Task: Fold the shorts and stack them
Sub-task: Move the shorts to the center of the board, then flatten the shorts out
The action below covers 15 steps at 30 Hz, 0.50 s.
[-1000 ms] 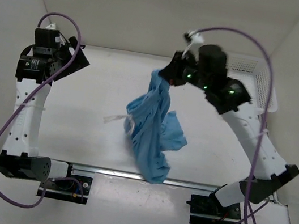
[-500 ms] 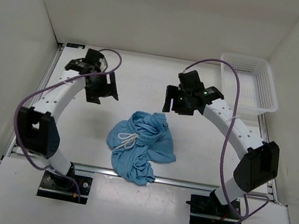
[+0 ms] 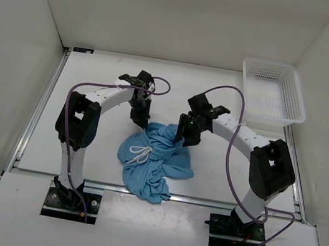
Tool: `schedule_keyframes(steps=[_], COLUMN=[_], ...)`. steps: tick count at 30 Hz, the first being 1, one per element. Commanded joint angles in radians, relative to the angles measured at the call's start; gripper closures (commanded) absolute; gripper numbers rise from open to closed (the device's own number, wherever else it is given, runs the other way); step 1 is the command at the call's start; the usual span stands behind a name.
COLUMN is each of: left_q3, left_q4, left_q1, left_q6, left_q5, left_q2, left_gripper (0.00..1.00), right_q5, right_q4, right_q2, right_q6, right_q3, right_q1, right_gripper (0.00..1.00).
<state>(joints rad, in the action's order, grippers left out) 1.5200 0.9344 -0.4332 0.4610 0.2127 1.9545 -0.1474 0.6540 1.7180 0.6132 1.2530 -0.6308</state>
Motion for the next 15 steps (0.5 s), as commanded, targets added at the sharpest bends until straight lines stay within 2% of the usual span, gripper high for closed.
schedule_keyframes(steps=[1,2,3,6,9,11,15], left_q3=[0.045,0.057,0.057,0.083,0.141,0.189,0.371], left_q4=[-0.006,-0.006,-0.006,-0.006,0.036,0.093,0.173], left_q1=[0.004,0.004,0.004,0.004,0.04,0.074,0.215], left_q6=[-0.013,-0.013,-0.013,-0.024,-0.033,-0.033,-0.021], left_q5=[0.022,0.022,0.022,0.036,0.025,0.002,-0.035], left_q2=[-0.009,-0.009,-0.009,-0.009,-0.023,-0.073,-0.193], left_gripper=[0.81,0.9,0.9,0.9,0.9,0.9,0.9], right_q5=[-0.11,-0.121,-0.121,-0.144,-0.113,-0.072,-0.05], right_q4=[-0.091,-0.091,-0.1,-0.091,-0.021,0.048,0.148], right_q2=[0.025,0.025,0.025,0.049,0.071,0.071,0.1], right_q6=[0.026,0.026,0.026,-0.001,-0.042,-0.084,-0.154], right_q3=[-0.015,-0.015,-0.015,0.026,0.133,0.265,0.549], right_q1=[-0.003,-0.003,-0.003,-0.003,-0.003,-0.003,-0.003], right_gripper=[0.52,0.63,0.76,1.0,1.0,1.0,1.0])
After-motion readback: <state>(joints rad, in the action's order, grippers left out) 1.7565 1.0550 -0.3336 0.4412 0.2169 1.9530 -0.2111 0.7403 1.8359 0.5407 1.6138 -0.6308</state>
